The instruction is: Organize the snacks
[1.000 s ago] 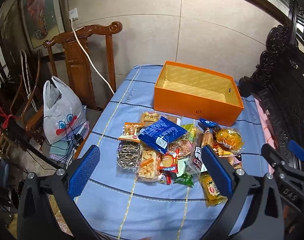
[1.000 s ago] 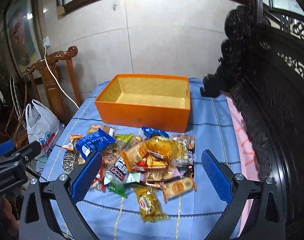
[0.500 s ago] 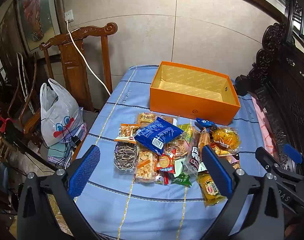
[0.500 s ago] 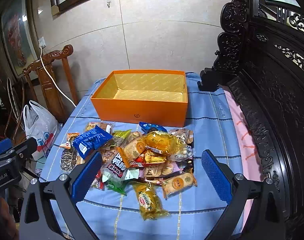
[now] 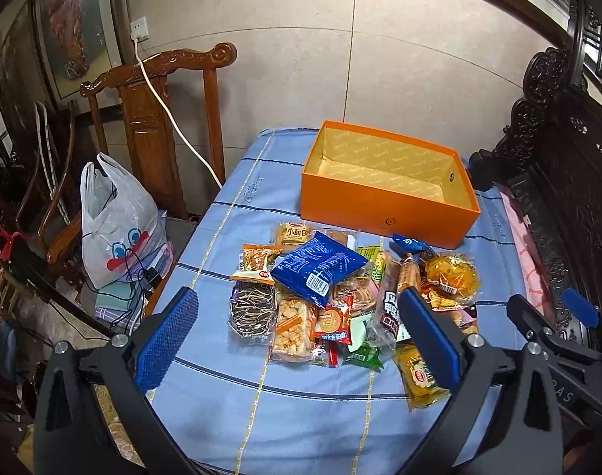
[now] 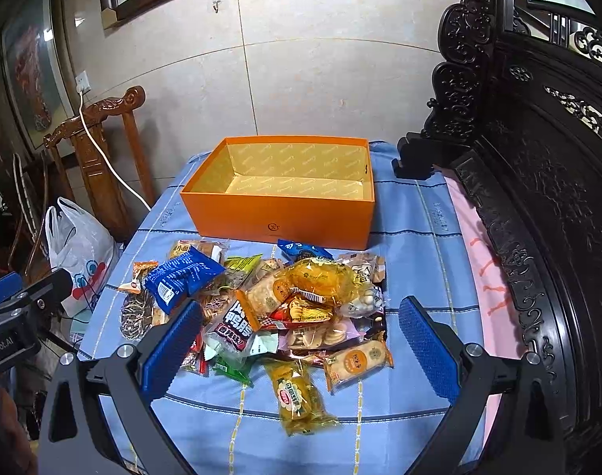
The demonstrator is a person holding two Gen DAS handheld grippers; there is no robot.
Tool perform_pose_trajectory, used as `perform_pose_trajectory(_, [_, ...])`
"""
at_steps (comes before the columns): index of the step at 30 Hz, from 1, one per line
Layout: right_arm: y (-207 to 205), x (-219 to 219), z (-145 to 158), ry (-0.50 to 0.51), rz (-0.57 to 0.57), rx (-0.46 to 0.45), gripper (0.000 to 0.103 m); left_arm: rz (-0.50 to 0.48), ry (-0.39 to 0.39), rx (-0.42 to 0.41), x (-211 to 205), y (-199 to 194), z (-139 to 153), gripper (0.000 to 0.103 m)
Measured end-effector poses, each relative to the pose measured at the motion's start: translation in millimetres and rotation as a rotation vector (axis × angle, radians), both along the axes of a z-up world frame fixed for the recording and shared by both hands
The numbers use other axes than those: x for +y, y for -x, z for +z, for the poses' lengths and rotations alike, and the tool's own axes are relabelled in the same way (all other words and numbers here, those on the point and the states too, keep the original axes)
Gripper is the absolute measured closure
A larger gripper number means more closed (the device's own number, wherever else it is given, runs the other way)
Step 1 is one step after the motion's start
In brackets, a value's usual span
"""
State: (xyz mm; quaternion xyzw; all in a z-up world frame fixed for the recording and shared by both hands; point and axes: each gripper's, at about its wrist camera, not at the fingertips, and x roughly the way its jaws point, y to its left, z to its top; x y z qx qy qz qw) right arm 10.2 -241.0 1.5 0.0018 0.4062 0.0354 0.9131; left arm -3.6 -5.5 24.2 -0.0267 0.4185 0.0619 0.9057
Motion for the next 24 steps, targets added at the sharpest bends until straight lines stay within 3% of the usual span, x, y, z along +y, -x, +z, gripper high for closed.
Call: perform_pose_trajectory(24, [-3.6,-1.8,-6.9,0.007,-0.012,0.025,0.003,-0.019,0.001,0.016,-6.1,-6.9,-4.9,0.004])
